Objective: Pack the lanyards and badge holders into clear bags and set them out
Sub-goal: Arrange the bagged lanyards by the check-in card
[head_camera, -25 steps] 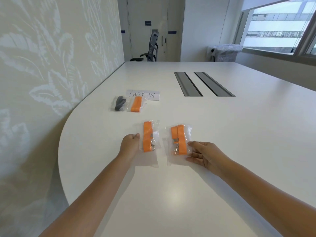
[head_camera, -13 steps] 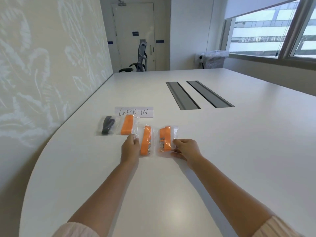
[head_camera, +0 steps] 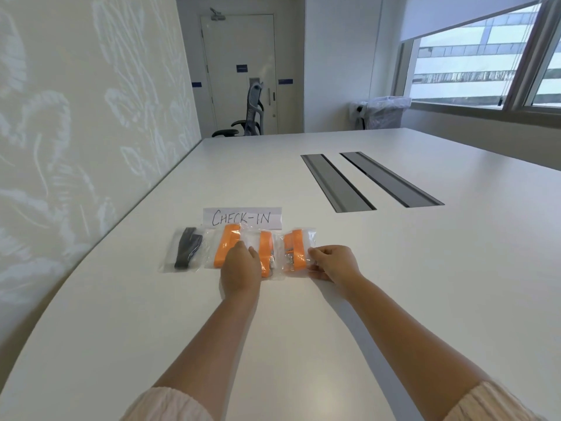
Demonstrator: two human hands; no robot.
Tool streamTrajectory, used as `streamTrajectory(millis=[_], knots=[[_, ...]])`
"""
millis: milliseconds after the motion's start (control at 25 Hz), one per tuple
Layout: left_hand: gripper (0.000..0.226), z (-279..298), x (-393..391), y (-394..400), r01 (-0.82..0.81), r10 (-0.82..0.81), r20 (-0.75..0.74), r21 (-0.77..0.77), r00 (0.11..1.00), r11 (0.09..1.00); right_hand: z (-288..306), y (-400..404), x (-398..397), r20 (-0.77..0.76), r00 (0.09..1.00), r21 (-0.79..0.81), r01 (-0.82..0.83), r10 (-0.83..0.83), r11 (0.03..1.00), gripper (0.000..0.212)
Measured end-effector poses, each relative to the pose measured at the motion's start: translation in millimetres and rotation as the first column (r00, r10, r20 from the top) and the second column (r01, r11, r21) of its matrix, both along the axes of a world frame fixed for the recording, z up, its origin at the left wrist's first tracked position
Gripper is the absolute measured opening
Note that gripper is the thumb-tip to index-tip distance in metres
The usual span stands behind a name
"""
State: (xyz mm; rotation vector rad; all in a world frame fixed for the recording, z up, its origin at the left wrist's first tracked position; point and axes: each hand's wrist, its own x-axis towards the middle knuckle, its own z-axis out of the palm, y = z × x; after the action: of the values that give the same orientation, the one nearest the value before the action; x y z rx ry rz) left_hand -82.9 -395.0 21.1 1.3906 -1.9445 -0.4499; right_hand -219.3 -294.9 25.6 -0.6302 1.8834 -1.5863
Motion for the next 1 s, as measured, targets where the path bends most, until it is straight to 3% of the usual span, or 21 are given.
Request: streamTrajectory(millis=[240,440,520,600,720,880,1000], knots=[[0.035,-3.9,-2.6,-2.7,-0.037,0.052,0.183,-0.083,0.982,0.996,-0.7,-4.2,0.7,-0.065,0.998,0.031,0.002,0.000,1.000,0.023],[0.039,-6.6,-5.8,0.7,0.060,0.005,0.221,-0.289,0.975,0.955,-11.7,-3.5,16.0,-0.442,0.887,0.054,0.172,-0.130,0.984,0.032],[0.049,-9.7,-4.1,0.1,0.101,-0.021,0.272,-0.286,0.962,0.953,-14.7,-6.0,16.4,-0.554,0.831,0.099,0.128,-0.052,0.987,0.052],[0.061,-12.1,-3.6,-4.6,0.081,-0.011,0.358,-0.181,0.934,0.980,-15.8,-8.0,19.1,-0.631,0.770,0.169,0.020,0.092,0.985,0.061],[0.075,-10.9,-5.3,-10.3,-0.013,0.006,0.368,0.018,0.930,1.000,-18.7,-13.9,25.0,-0.753,0.582,0.308,-0.102,0.307,0.946,0.066],[0.077,-15.2,-3.6,-9.4,-0.020,0.005,0.406,0.031,0.914,0.999,-26.7,-16.7,26.0,-0.772,0.461,0.440,-0.110,0.438,0.891,0.072],[0.077,-9.8,-3.9,-7.6,-0.018,0.013,0.336,0.011,0.942,1.000,-22.2,-16.4,24.3,-0.784,0.396,0.486,-0.090,0.479,0.869,0.079]])
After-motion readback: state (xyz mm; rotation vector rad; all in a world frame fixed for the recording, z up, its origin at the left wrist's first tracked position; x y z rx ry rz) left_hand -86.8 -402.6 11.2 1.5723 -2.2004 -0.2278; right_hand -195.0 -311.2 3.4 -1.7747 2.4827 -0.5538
